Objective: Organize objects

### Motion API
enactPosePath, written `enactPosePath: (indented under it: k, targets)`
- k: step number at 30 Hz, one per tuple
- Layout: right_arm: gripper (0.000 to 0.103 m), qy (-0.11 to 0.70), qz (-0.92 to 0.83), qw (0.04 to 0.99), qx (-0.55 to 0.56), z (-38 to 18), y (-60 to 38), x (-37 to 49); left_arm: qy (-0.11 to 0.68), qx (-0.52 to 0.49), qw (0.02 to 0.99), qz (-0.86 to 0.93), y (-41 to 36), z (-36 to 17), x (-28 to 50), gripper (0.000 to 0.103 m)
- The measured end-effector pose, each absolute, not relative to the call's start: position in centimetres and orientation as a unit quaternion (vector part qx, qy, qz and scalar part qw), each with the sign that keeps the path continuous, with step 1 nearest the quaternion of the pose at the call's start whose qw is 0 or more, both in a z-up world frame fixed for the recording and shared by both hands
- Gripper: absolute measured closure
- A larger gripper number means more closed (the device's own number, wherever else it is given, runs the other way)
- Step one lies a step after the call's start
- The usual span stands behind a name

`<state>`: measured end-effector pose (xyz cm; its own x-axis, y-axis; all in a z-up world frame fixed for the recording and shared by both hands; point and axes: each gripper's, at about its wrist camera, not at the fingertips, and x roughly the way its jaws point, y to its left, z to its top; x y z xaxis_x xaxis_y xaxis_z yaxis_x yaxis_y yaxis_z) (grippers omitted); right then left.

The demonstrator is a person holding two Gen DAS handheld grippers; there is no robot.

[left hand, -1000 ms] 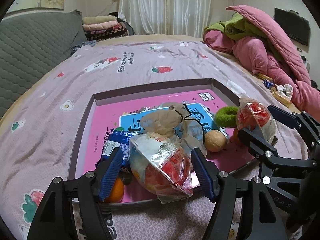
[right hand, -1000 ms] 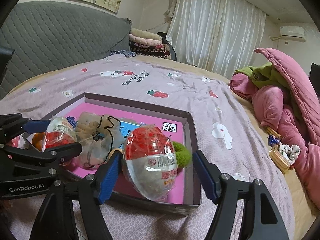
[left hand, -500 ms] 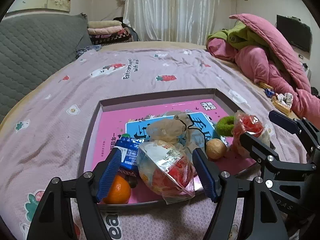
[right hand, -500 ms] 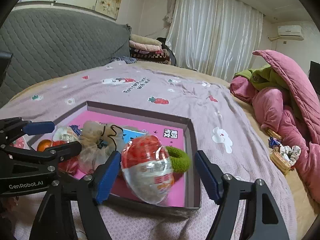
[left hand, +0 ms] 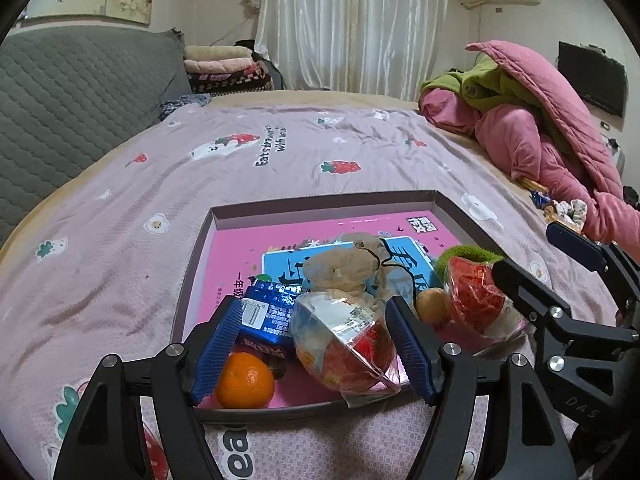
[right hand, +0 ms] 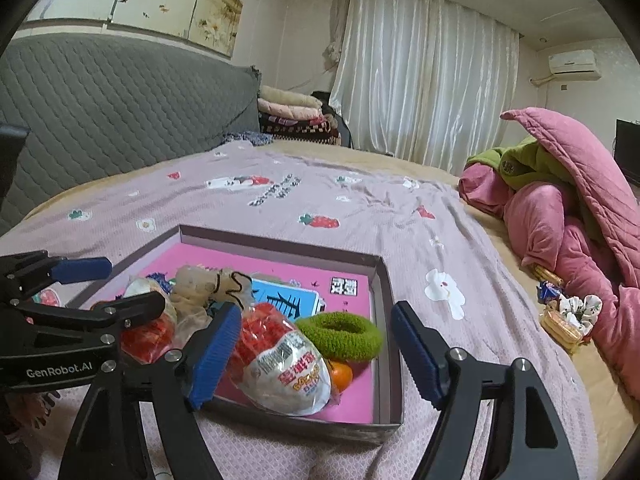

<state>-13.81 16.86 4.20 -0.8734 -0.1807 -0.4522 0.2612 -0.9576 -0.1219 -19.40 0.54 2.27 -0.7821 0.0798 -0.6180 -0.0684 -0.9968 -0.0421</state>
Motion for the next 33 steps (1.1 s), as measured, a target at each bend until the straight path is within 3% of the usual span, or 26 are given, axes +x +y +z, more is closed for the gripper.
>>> enactPosePath:
  k: [18,25,33]
  targets:
    - [0.02,0.039,-0.974,0.138,0.174,6.9,18.0,-11.3,-0.019,-0.289,0.025,0.957,-0.5,4.4,-16.9,0.023]
    - [0.01,0.065,-0.973,0.141,0.172,7.0,17.6,-9.1,-0.035,-0.296,0.042,0.954,-1.0,4.6,-14.5,0.022]
    - [0.01,0.053,-0.973,0.145,0.172,6.9,17.8,-6.1,-0.03,-0.291,0.007,0.956,-1.3,4.3,-11.4,0.022]
